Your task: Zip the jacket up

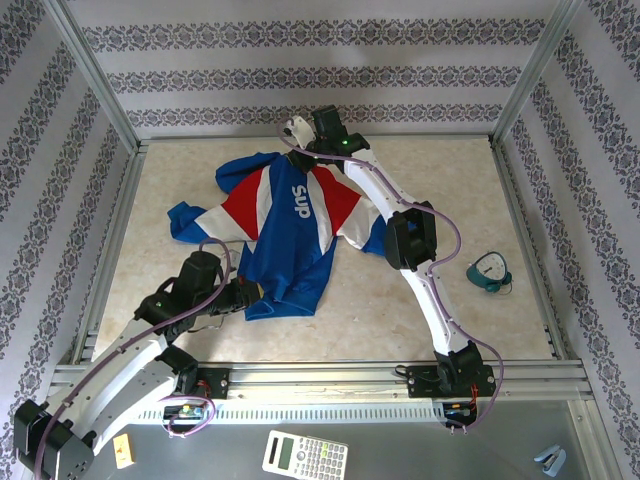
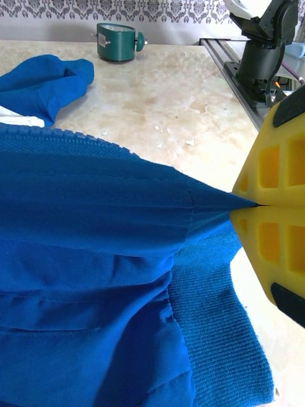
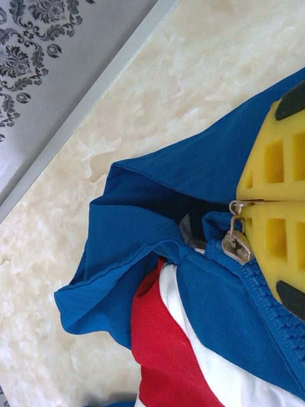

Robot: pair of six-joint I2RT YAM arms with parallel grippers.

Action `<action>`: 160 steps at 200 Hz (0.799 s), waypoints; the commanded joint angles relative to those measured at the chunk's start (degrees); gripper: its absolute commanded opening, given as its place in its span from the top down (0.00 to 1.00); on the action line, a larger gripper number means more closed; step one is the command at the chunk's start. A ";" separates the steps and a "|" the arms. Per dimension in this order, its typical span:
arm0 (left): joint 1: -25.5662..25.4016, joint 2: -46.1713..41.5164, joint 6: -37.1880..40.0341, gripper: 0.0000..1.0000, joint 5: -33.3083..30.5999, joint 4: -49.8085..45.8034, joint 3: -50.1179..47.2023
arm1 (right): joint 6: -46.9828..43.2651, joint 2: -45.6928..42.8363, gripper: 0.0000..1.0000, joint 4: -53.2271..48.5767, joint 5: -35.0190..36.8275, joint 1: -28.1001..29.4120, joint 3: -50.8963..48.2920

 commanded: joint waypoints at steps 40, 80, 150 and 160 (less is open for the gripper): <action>0.52 0.82 -0.98 0.82 6.21 -5.71 -4.00 | 0.75 -4.11 0.71 8.80 10.19 -5.70 0.10; 2.19 1.00 1.30 0.61 4.89 -6.33 -1.38 | -0.54 -11.47 0.61 9.63 11.45 -4.91 -9.19; 7.49 3.28 14.05 0.50 -3.74 -10.13 10.75 | 2.71 -34.74 0.51 19.19 13.34 -3.07 -39.70; 8.06 4.19 17.46 0.48 -6.66 -10.40 13.90 | 3.44 -38.20 0.50 19.69 13.72 -2.68 -43.70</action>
